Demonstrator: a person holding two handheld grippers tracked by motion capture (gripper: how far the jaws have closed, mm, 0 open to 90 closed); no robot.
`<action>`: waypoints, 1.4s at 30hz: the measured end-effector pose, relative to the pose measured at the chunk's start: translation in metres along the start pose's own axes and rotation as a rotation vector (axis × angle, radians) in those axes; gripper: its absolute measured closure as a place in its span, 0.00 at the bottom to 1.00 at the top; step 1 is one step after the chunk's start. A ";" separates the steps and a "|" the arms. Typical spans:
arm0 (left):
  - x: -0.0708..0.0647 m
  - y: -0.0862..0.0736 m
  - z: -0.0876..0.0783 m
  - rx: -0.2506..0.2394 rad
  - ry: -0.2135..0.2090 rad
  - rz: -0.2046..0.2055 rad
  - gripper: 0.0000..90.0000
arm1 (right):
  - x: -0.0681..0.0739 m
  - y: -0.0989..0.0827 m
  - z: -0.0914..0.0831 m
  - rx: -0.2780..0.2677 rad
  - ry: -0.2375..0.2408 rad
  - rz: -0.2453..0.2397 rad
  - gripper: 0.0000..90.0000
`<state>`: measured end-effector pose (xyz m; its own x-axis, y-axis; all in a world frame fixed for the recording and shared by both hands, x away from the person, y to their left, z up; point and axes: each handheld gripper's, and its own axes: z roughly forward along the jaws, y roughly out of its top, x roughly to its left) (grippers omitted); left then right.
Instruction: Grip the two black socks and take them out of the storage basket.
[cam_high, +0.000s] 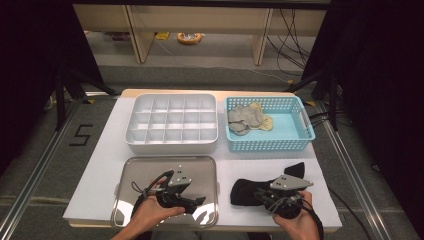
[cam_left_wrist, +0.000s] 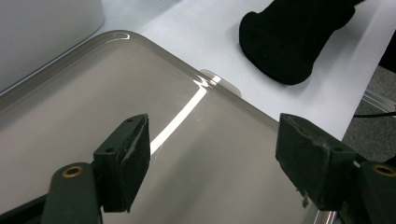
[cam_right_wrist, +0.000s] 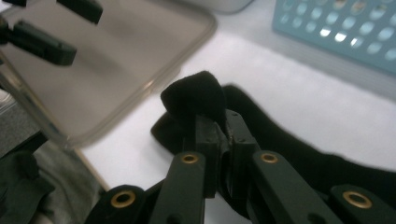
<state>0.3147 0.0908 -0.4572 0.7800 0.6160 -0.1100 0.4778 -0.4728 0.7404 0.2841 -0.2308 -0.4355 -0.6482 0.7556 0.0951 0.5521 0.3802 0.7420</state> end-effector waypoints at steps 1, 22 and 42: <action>0.000 0.000 0.001 0.000 -0.001 -0.002 0.29 | 0.000 -0.003 0.001 0.005 0.006 -0.009 0.96; -0.019 0.004 0.013 0.012 -0.089 -0.005 0.31 | -0.003 -0.035 -0.019 0.092 0.059 0.075 0.69; -0.055 0.023 0.040 0.041 -0.201 0.013 0.41 | -0.071 -0.027 -0.062 0.015 -0.203 0.177 0.60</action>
<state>0.2989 0.0205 -0.4609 0.8492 0.4733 -0.2342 0.4803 -0.5077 0.7153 0.2824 -0.3274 -0.4211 -0.4232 0.9019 0.0865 0.6560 0.2391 0.7159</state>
